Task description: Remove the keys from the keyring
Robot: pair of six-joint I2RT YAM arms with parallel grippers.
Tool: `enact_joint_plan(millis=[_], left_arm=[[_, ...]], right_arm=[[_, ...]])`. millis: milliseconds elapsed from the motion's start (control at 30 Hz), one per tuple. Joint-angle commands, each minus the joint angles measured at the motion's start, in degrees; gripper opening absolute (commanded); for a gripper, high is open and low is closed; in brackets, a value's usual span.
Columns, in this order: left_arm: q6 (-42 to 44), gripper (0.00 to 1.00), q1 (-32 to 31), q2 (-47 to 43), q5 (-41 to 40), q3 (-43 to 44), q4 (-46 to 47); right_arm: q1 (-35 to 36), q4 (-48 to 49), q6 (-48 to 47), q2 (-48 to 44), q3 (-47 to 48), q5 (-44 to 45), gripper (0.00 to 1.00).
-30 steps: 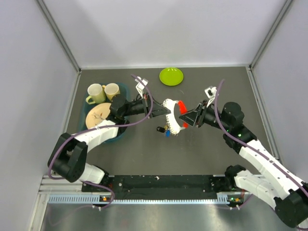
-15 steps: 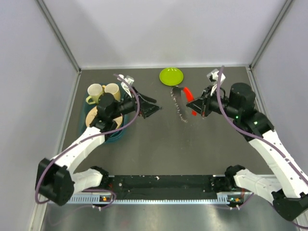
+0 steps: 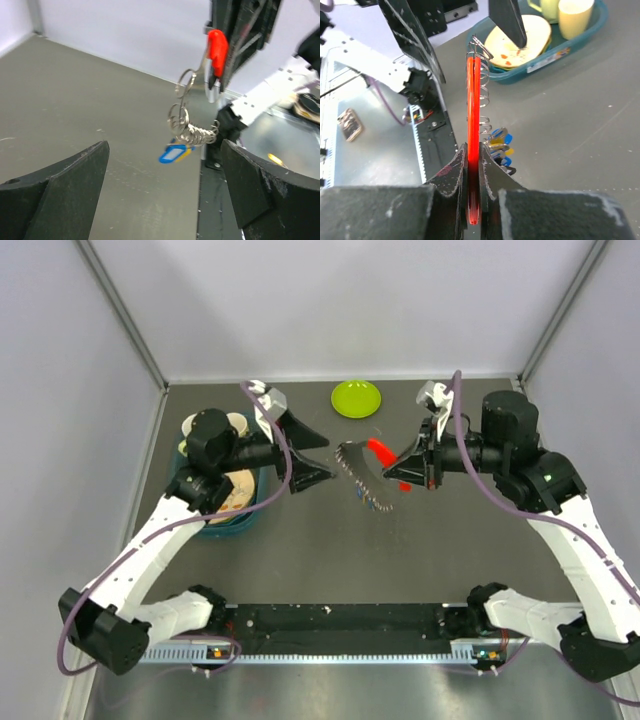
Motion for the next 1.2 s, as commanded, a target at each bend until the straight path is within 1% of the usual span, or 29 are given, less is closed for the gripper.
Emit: enact_joint_plan(millis=[0, 100, 167, 367, 467, 500, 567, 600, 633, 700, 733, 767, 900, 1000, 1067, 1100, 1133, 1167], left_arm=[[1.6, 0.98, -5.6, 0.7, 5.7, 1.0, 0.2], [1.5, 0.97, -9.1, 1.4, 3.9, 0.7, 0.8], [0.8, 0.96, -10.2, 2.5, 3.5, 0.7, 1.4], [-3.8, 0.87, -10.8, 5.2, 6.2, 0.3, 6.1], [-7.0, 0.76, -10.8, 5.6, 7.7, -0.8, 10.4], [-8.5, 0.67, -10.8, 5.7, 8.0, -1.2, 11.6], [-9.7, 0.60, -10.8, 6.2, 9.0, -1.4, 13.6], [-10.2, 0.55, -10.8, 6.5, 9.0, -1.3, 13.8], [-10.5, 0.44, -10.8, 6.8, 9.4, -1.2, 14.0], [-11.2, 0.27, -10.8, 7.2, 10.6, -0.8, 14.2], [-11.5, 0.16, -10.8, 7.4, 11.0, -0.7, 14.3], [-11.7, 0.00, -10.8, 7.5, 11.1, -0.5, 14.2], [-13.2, 0.00, -10.8, 7.7, 11.2, -0.7, 13.7], [-13.6, 0.00, -10.8, 7.3, 7.6, -0.7, 11.8], [-14.5, 0.00, -10.8, 6.9, 4.9, -0.8, 11.7], [-15.4, 0.00, -10.8, 6.9, 3.9, -0.8, 11.7], [-15.8, 0.00, -10.7, 6.6, 2.8, -0.8, 11.7], [-16.0, 0.00, -10.8, 6.5, 0.5, -0.8, 11.7]], right_arm=[[0.7, 1.2, -1.1, 0.2, 3.7, -8.9, 0.00], [2.0, 1.6, -0.9, 0.7, 3.6, -9.1, 0.00], [2.5, 1.8, -0.6, 1.0, 3.6, -10.0, 0.00], [3.3, 2.7, -0.8, 1.0, 3.1, -11.6, 0.00], [3.3, 2.9, -0.8, 0.8, 2.8, -12.0, 0.00], [3.3, 3.0, -0.9, 0.7, 2.5, -12.0, 0.00], [3.3, 3.2, -1.0, 0.8, 2.2, -12.6, 0.00], [3.4, 3.2, -1.1, 0.9, 1.9, -12.8, 0.00], [3.3, 3.2, -1.2, 0.9, 1.7, -13.0, 0.00], [3.2, 3.1, -1.3, 1.0, 1.0, -12.9, 0.00], [3.3, 3.1, -1.3, 1.0, 0.8, -12.2, 0.00], [3.3, 3.1, -1.3, 1.1, 0.7, -12.0, 0.00], [3.3, 3.2, -1.0, 1.8, 1.2, -10.4, 0.00], [3.3, 3.1, 0.9, 2.5, 2.3, -6.6, 0.00], [3.3, 3.3, 2.3, 2.0, 2.3, -0.3, 0.18], [3.3, 3.4, 3.9, 1.5, 1.8, 2.3, 0.24], [3.3, 4.0, 4.6, 0.9, 1.3, 6.3, 0.35], [3.3, 4.9, 5.3, -1.0, 0.5, 8.1, 0.40]])
